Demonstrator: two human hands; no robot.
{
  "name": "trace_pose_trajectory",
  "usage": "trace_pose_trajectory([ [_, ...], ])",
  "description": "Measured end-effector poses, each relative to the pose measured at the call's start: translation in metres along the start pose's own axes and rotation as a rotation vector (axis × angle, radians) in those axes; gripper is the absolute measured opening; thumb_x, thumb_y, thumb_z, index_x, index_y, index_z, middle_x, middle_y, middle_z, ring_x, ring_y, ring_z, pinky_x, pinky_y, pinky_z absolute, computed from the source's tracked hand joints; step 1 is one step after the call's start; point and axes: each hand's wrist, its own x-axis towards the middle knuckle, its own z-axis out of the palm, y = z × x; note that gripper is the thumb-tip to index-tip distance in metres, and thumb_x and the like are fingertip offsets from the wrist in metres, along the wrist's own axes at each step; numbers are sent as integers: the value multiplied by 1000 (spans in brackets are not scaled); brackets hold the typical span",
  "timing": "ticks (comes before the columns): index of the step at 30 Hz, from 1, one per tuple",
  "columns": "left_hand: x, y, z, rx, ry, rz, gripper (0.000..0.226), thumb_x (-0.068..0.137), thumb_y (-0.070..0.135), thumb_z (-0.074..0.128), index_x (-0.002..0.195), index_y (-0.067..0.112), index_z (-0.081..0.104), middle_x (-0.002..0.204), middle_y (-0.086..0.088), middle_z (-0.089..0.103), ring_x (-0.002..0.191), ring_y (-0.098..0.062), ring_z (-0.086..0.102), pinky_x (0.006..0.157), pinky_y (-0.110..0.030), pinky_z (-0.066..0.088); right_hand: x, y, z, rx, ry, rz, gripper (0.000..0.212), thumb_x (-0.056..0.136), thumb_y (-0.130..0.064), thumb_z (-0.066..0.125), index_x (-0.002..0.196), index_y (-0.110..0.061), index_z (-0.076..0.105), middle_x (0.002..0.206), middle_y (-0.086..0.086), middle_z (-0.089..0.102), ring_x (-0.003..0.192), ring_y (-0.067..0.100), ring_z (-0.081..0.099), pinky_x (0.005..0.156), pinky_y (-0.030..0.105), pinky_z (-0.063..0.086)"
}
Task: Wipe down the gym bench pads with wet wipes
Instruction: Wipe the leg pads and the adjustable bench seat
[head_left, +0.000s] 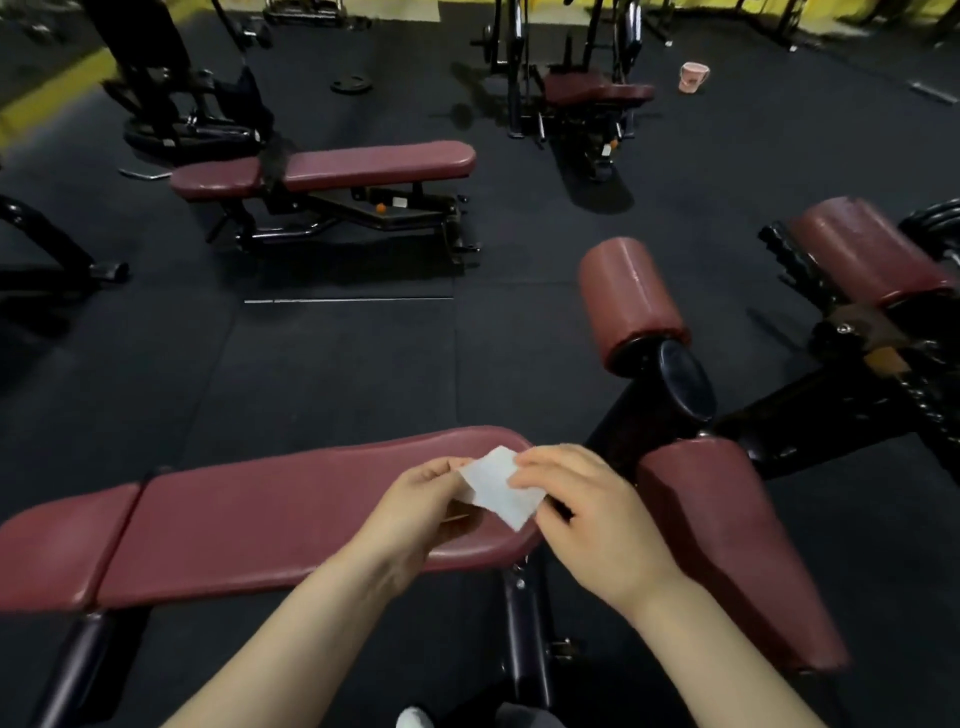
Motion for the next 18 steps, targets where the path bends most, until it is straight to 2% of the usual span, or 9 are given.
trace_pose_trajectory([
  [2, 9, 8, 2, -88, -30, -12, 25, 94, 9, 53, 108, 9, 73, 108, -12, 74, 102, -26, 70, 99, -38, 52, 2, 2, 5, -63, -17, 23, 35, 80, 1, 63, 106, -21, 74, 119, -12, 65, 118, 2, 50, 102, 21, 43],
  [4, 15, 17, 8, -144, -34, 34, 24, 96, 11, 53, 113, 7, 70, 109, -12, 74, 104, -26, 70, 96, -38, 53, 6, 5, 6, -90, -32, 74, 35, 86, -5, 60, 115, -20, 71, 126, -11, 62, 122, 3, 46, 104, 23, 42],
  [7, 20, 26, 23, -180, -14, 123, 23, 97, 9, 53, 114, 3, 66, 108, -15, 74, 103, -27, 71, 92, -36, 52, 13, 8, -4, 12, -72, 231, 39, 91, -15, 55, 128, -21, 63, 134, -16, 55, 125, -1, 43, 107, 16, 34],
  [11, 24, 36, 49, -92, -76, 250, 21, 97, 13, 55, 111, 3, 67, 107, -17, 73, 105, -31, 69, 96, -39, 53, 23, 15, -20, 339, 99, 502, 23, 90, -32, 61, 112, -27, 67, 104, -13, 69, 95, -3, 64, 87, 23, 52],
  [13, 25, 41, 61, -97, -128, 268, 21, 98, 14, 55, 111, 3, 68, 108, -17, 72, 103, -31, 69, 92, -36, 56, 27, 24, -24, 527, 163, 610, 33, 81, -46, 64, 112, -36, 62, 104, -12, 70, 96, -2, 66, 88, 29, 54],
  [15, 28, 47, 72, -112, -189, 261, 23, 99, 15, 53, 110, 4, 69, 109, -18, 72, 102, -29, 69, 88, -35, 56, 29, 35, -29, 665, 197, 640, 47, 71, -55, 64, 116, -41, 57, 106, -8, 71, 99, 6, 68, 89, 37, 55],
  [18, 36, 55, 81, -112, -232, 244, 24, 99, 17, 52, 110, 5, 71, 110, -19, 71, 98, -28, 67, 90, -40, 52, 34, 48, -42, 710, 223, 625, 44, 69, -55, 67, 110, -40, 62, 98, -5, 73, 92, 10, 70, 84, 40, 58],
])
